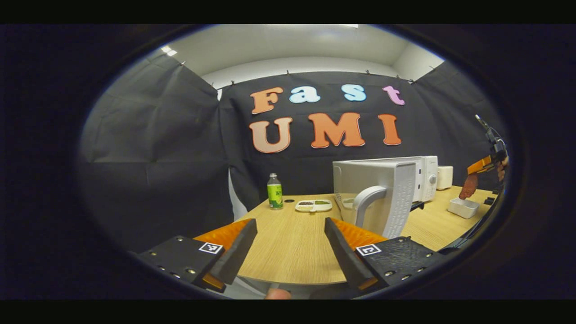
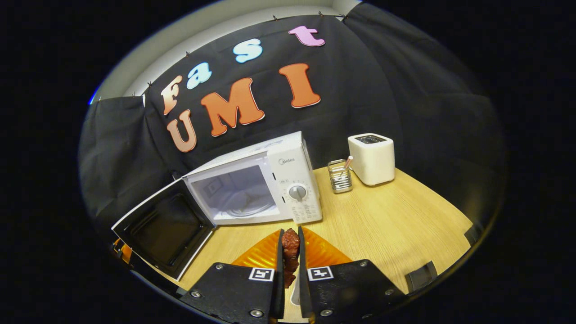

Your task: Open the microwave oven with the left hand, put the food in, and close the microwave oven.

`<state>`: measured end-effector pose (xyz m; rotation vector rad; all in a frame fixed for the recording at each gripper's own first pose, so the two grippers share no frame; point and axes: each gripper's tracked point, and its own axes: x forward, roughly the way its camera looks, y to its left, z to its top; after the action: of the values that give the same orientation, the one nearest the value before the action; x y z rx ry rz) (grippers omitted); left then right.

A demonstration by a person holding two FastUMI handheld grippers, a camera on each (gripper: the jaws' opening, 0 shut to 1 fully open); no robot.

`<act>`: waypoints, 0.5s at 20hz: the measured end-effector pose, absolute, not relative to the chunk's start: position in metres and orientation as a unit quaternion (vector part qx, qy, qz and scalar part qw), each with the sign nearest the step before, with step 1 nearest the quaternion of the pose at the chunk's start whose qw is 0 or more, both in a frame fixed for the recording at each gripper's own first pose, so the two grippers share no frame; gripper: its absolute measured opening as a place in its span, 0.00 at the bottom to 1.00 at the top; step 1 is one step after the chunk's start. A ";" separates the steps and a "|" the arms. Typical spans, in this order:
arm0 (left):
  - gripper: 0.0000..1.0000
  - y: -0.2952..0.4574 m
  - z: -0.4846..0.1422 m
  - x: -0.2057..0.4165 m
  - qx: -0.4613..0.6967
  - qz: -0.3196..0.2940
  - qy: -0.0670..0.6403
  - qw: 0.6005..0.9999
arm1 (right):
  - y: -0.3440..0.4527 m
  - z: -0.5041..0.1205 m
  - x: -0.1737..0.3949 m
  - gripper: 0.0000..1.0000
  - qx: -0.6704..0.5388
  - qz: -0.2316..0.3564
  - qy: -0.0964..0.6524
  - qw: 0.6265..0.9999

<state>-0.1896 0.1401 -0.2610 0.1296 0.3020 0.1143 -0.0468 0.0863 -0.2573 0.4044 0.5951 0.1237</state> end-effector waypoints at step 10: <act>0.90 0.167 -0.257 -0.198 0.101 0.107 0.141 0.979 | 0.166 -0.238 0.022 0.13 0.203 0.095 0.252 0.942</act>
<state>-0.1981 0.1671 -0.2566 0.2041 0.2842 0.2155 0.0224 0.1661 -0.2379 0.4137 0.5137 0.1931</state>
